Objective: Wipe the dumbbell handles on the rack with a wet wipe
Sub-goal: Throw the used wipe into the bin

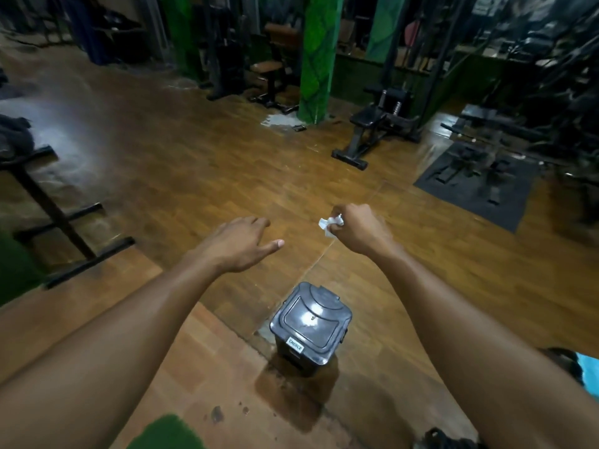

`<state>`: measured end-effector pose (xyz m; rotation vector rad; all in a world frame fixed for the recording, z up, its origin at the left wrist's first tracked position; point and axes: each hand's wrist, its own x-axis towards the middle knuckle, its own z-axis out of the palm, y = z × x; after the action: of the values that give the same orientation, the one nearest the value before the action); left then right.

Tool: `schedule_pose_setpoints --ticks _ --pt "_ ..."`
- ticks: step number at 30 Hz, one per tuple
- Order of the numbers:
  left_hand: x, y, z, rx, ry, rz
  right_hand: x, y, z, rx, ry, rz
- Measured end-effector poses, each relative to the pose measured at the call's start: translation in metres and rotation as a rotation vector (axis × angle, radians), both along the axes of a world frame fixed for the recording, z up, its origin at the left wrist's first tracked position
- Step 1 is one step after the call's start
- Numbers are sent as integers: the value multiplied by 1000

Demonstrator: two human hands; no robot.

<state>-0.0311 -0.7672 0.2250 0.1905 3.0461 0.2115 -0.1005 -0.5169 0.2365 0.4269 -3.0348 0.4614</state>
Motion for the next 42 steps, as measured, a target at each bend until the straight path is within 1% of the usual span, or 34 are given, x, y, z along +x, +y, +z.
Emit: schedule_pose_setpoints --ticks 8,12,15,19,23,31,36,42 --pt "-81 10 -14 10 -17 -105 -49 13 -20 -12 -12 -105" --pt "-117 19 -33 16 -70 -133 -76 24 -43 -52 -33 -159" --pt "-142 22 -53 21 -126 -153 -89 30 -64 -73 -81 -202" --pt "-175 19 -83 80 -203 -181 -103 36 -87 -91 -126 -248" --pt "-201 16 -107 109 -260 -224 -111 34 -107 -105 -217 -317" --pt "-245 -5 -145 127 -357 -394 -112 2 -142 -133 -311 -498" --pt "-258 -20 -166 74 -422 -512 -93 -28 -159 -144 -355 -605" --pt "-267 -29 -188 63 -458 -606 -75 -48 -172 -139 -394 -719"
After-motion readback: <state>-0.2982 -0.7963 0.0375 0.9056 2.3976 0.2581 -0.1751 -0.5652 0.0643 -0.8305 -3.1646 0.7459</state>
